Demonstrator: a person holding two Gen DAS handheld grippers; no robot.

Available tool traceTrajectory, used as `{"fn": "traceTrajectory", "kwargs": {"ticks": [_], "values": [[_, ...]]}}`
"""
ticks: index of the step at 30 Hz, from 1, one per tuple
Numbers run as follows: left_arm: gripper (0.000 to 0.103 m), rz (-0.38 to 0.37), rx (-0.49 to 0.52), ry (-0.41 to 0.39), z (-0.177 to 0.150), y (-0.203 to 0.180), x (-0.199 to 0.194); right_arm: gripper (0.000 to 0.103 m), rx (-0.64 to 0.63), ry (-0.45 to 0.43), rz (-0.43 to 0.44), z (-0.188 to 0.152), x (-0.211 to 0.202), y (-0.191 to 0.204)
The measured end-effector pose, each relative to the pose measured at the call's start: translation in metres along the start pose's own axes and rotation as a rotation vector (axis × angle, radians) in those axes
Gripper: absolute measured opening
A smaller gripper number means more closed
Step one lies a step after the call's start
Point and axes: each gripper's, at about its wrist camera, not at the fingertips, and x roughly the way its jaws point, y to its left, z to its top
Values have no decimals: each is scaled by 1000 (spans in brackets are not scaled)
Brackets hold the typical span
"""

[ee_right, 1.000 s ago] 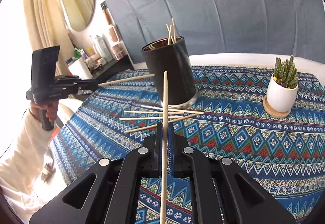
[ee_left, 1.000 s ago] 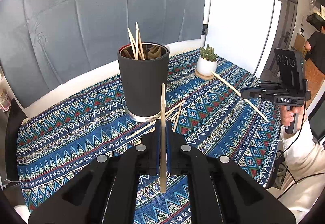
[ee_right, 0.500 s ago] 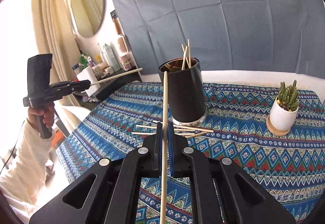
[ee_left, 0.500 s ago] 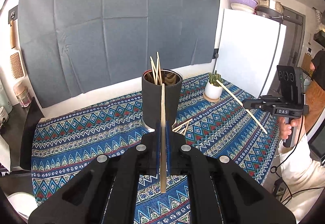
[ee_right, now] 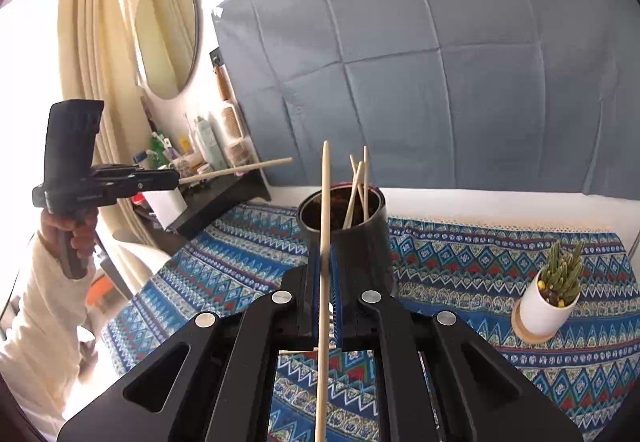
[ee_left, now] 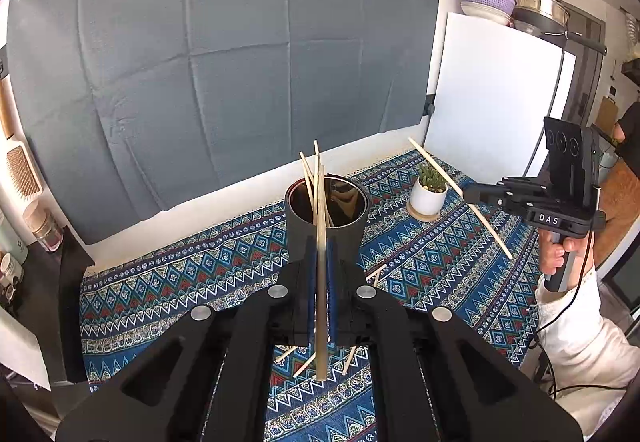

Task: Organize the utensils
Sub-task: 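Hold both sticks upright above the black cup opening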

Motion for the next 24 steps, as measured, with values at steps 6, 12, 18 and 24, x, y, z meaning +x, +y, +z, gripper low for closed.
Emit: {"fn": "traceTrajectory", "kwargs": {"ticks": [6, 12, 18, 24], "values": [[5, 3, 44, 93, 15, -1, 36, 5, 23, -66, -9, 30, 30, -17], [5, 28, 105, 201, 20, -3, 68, 5, 65, -75, 0, 52, 74, -32], [5, 39, 157, 296, 26, -1, 92, 5, 57, -189, 94, 66, 100, -31], [5, 69, 210, 379, 31, -1, 115, 5, 97, -286, 172, 69, 126, -40]]}}
